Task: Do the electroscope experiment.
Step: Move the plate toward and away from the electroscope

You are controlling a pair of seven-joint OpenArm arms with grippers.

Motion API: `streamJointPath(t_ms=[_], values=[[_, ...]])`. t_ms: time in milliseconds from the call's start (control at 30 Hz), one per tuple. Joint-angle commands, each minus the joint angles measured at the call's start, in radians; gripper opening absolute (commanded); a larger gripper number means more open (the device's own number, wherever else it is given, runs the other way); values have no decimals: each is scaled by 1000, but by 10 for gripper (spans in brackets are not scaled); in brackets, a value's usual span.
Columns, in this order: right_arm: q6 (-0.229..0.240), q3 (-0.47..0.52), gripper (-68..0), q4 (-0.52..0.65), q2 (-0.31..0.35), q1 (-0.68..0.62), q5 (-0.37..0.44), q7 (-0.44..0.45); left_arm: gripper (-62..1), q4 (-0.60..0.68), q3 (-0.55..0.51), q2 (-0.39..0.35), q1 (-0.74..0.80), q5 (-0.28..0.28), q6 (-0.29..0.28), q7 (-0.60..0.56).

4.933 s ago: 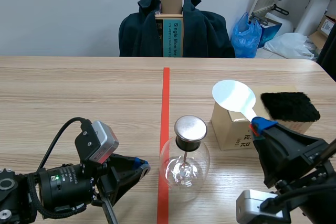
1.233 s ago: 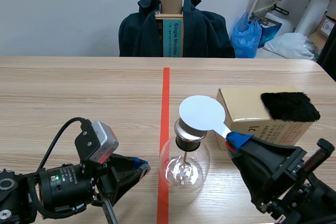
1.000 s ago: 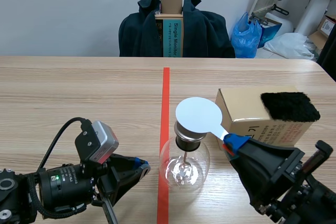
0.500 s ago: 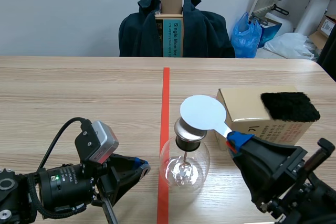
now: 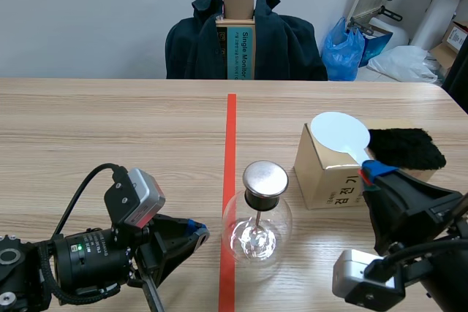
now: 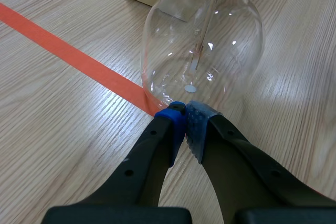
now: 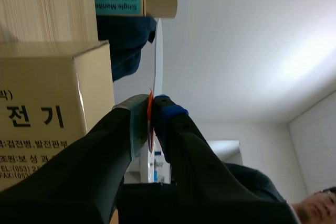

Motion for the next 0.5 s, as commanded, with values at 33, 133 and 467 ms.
streamJointPath(t_ms=[33, 133, 467], values=[[-10, 0, -667, 15, 16, 6, 7, -31, -592, 21, -6, 5, 5, -6, 1, -14], [-11, 0, -667, 15, 16, 6, 7, -39, -592, 21, -6, 5, 5, -6, 1, -14], [-11, 0, -667, 15, 16, 7, 7, 43, -592, 21, -6, 5, 5, -6, 1, -14]])
